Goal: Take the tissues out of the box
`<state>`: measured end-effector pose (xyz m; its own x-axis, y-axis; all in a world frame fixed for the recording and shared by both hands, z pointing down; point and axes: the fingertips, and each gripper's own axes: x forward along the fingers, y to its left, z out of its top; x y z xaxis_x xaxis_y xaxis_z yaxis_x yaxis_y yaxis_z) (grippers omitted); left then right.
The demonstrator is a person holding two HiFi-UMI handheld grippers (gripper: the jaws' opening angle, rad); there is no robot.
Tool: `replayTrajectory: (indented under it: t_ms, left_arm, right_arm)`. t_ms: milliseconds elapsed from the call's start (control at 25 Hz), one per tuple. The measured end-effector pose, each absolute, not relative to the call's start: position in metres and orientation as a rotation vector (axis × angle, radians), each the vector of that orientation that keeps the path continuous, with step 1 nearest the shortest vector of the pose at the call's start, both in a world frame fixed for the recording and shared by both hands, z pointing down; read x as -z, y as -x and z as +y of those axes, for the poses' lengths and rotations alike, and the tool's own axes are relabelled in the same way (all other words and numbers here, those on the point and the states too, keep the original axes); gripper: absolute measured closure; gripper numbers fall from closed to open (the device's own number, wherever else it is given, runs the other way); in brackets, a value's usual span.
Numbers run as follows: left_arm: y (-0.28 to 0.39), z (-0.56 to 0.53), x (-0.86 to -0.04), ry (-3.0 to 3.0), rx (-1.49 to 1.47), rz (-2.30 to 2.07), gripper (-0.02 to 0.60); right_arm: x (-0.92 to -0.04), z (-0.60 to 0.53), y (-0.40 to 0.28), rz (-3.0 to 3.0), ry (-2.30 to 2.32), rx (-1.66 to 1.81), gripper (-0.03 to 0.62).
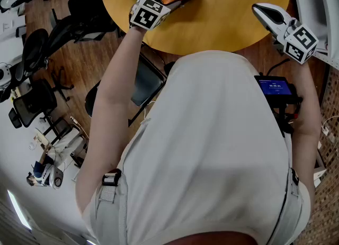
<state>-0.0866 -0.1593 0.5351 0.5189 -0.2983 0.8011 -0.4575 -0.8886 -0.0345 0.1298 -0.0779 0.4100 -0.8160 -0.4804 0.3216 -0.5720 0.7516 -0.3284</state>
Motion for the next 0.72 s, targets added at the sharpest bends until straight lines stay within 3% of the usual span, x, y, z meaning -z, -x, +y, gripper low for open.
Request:
replayTrajectory:
  t_ms: [160, 280, 440, 720]
  left_arm:
    - [0.083, -0.175, -0.572, -2.501, -1.498, -0.509, 0.163]
    - [0.085, -0.186, -0.593, -2.46, -1.607, -0.438, 0.138]
    - [0.086, -0.196, -0.605, -2.431, -1.643, -0.422, 0.145]
    - [0.083, -0.196, -0.608, -2.429, -1.637, -0.436, 0.238]
  right_arm:
    - [-0.42, -0.078, -0.146, -2.722, -0.887, -0.642, 0.595]
    - [-0.422, -0.08, -0.155, -2.702, -0.94, -0.667, 0.595]
    - [-0.427, -0.08, -0.165, -2.682, -0.995, -0.692, 0.595]
    - [-0.426, -0.082, -0.166, -2.685, -1.006, -0.695, 0.595]
